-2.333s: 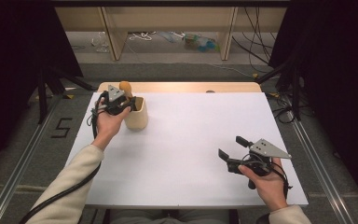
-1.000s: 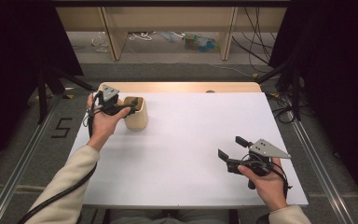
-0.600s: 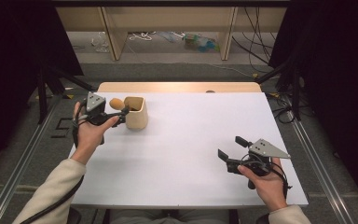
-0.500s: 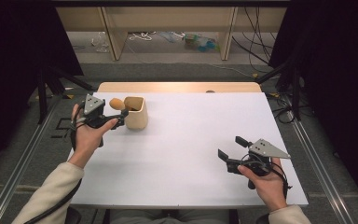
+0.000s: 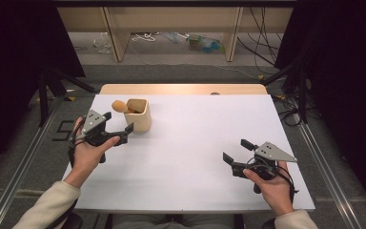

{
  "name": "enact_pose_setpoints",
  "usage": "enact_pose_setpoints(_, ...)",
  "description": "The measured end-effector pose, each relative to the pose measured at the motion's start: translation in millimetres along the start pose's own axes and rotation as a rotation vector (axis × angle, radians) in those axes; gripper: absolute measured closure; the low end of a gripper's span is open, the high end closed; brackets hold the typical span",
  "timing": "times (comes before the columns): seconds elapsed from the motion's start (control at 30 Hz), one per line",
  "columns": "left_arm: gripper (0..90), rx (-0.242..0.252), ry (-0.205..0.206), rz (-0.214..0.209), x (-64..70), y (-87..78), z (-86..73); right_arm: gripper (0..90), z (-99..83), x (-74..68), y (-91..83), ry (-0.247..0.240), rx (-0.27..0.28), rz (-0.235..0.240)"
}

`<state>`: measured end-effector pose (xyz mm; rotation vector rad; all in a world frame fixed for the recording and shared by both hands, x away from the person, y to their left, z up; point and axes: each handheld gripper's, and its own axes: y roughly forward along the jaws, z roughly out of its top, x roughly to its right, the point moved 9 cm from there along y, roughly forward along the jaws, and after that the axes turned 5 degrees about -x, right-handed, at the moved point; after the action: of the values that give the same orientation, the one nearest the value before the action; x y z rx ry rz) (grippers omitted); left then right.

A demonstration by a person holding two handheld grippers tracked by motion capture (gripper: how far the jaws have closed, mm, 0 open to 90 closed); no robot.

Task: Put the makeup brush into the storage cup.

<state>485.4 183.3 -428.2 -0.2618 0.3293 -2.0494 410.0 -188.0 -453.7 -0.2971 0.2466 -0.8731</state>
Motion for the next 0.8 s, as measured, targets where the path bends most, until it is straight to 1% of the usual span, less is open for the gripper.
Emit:
enact_pose_setpoints(0.1,4.3,0.011,0.036,-0.005,4.2,-6.6,-2.0,15.9,0.3,0.4,0.3,-0.006,-0.001,-0.009)
enact_pose_setpoints(0.17,4.3,0.017,0.042,-0.015,8.3,-11.9,-3.6,15.9,0.3,-0.4,0.9,-0.005,-0.001,-0.003)
enact_pose_setpoints(0.2,4.3,0.024,0.04,-0.017,9.9,-14.1,-4.1,15.9,-0.7,0.0,0.2,-0.009,-0.014,-0.006)
enact_pose_setpoints(0.27,4.3,0.03,0.048,-0.026,12.3,-18.8,-5.5,15.9,0.2,0.3,0.6,-0.008,-0.002,-0.009)
enact_pose_setpoints(0.3,4.5,0.041,0.044,-0.037,14.3,-20.9,-6.1,15.9,0.2,0.5,0.4,-0.007,-0.001,-0.009)
enact_pose_setpoints(0.33,4.9,0.05,0.05,-0.041,15.2,-23.6,-6.9,16.0,0.0,-0.1,0.7,-0.001,-0.002,-0.004)
enact_pose_setpoints(0.4,5.2,0.063,0.046,-0.049,17.2,-28.1,-8.4,15.9,0.2,0.2,0.2,-0.003,-0.002,-0.006)
enact_pose_setpoints(0.43,5.2,0.069,0.055,-0.054,17.3,-30.3,-8.3,16.0,0.4,0.6,0.2,-0.007,0.0,-0.009)
enact_pose_setpoints(0.5,5.2,0.085,0.038,-0.066,18.5,-33.9,-8.2,16.0,0.3,0.4,0.4,-0.007,-0.001,-0.009)
enact_pose_setpoints(0.57,5.2,0.092,0.048,-0.076,19.3,-38.0,-8.1,15.9,0.4,0.1,0.1,-0.005,-0.003,-0.01)
enact_pose_setpoints(0.6,5.2,0.1,0.044,-0.084,20.3,-39.9,-8.3,15.9,0.0,-0.5,0.0,-0.007,-0.01,-0.003)
enact_pose_setpoints(0.67,5.2,0.1,0.043,-0.093,21.5,-42.4,-9.4,16.0,0.8,-1.3,0.6,-0.006,0.001,0.003)
enact_pose_setpoints(0.73,5.4,0.11,0.029,-0.115,24.1,-44.6,-10.5,16.0,0.9,-1.4,1.0,-0.01,0.001,0.004)
enact_pose_setpoints(0.77,5.4,0.107,0.029,-0.125,25.3,-45.6,-11.6,16.0,0.6,-0.9,0.7,-0.012,-0.003,0.001)
enact_pose_setpoints(0.8,5.6,0.11,0.036,-0.146,27.8,-46.8,-12.9,16.0,1.1,-1.0,1.0,-0.009,0.004,0.001)
